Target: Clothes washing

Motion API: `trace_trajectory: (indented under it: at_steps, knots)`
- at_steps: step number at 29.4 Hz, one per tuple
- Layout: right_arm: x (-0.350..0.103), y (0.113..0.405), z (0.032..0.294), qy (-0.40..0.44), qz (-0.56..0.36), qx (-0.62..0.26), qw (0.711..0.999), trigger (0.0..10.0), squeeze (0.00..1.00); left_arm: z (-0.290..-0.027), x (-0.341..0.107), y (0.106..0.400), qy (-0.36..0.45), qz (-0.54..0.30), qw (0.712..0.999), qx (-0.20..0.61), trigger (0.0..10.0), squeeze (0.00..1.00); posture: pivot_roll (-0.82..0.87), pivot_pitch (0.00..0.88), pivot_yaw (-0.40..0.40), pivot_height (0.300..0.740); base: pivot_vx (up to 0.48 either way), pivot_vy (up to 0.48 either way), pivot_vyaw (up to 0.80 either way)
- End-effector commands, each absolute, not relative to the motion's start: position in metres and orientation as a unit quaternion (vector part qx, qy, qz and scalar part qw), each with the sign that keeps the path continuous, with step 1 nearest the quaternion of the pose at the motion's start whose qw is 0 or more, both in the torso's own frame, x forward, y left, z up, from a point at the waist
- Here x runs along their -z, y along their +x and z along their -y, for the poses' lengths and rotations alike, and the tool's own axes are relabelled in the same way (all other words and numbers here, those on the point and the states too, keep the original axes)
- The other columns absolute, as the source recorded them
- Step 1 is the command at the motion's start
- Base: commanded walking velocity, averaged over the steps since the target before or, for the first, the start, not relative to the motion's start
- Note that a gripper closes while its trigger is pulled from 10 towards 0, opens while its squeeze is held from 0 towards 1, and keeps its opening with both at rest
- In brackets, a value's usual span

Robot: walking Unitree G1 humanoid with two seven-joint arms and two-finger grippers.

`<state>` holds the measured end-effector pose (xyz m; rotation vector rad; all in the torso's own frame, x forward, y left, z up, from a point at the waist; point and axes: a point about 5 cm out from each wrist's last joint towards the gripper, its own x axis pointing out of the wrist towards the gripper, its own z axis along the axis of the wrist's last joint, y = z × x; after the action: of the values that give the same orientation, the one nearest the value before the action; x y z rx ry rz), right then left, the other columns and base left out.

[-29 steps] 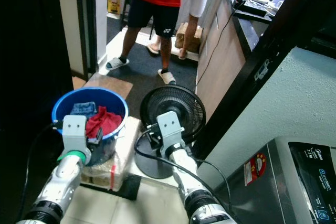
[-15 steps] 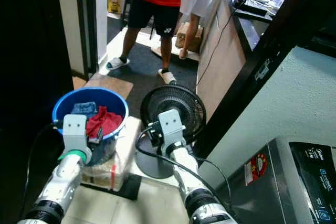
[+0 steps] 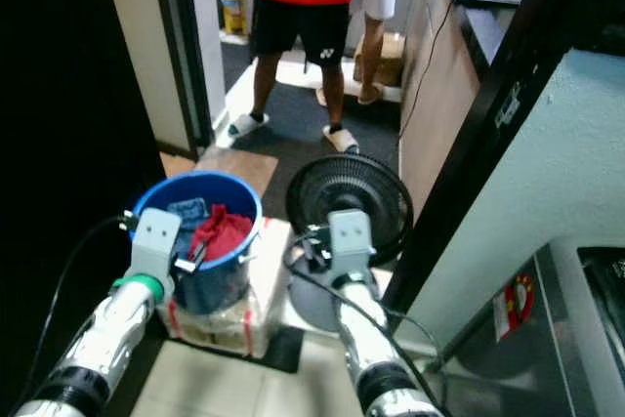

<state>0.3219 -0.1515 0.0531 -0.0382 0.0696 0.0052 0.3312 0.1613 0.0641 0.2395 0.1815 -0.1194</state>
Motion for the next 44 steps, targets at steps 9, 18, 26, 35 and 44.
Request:
trace_trajectory:
  at_steps: [9,18,26,35,44]
  knots:
    - [-0.036,0.307,0.151,-0.033,-0.057,-0.022,0.998,10.0,0.0,-0.148,-0.054,0.324,0.105,-0.101,0.986,0.076,10.0,0.0,0.06,0.0,0.074,0.74,0.0,0.0,0.0]
    - [-0.058,0.324,0.13,-0.034,-0.022,-0.066,0.997,10.0,0.0,-0.153,-0.058,0.324,0.068,-0.088,0.993,0.04,10.0,0.0,0.1,0.0,-0.007,0.74,0.0,0.0,0.0]
    - [-0.065,0.328,0.123,-0.04,-0.01,-0.089,0.995,10.0,0.0,-0.154,-0.064,0.33,0.047,-0.078,0.996,0.017,10.0,0.0,0.11,0.0,-0.039,0.74,0.0,0.0,0.0]
    - [-0.067,0.327,0.115,-0.055,-0.004,-0.111,0.992,10.0,0.0,-0.155,-0.065,0.329,0.035,-0.078,0.996,0.003,10.0,0.0,0.11,0.0,-0.051,0.74,0.0,0.0,0.0]
    - [-0.069,0.327,0.112,-0.062,0.004,-0.119,0.991,10.0,0.0,-0.151,-0.064,0.328,0.026,-0.08,0.996,0.002,10.0,0.0,0.11,0.0,-0.053,0.74,0.0,0.0,0.0]
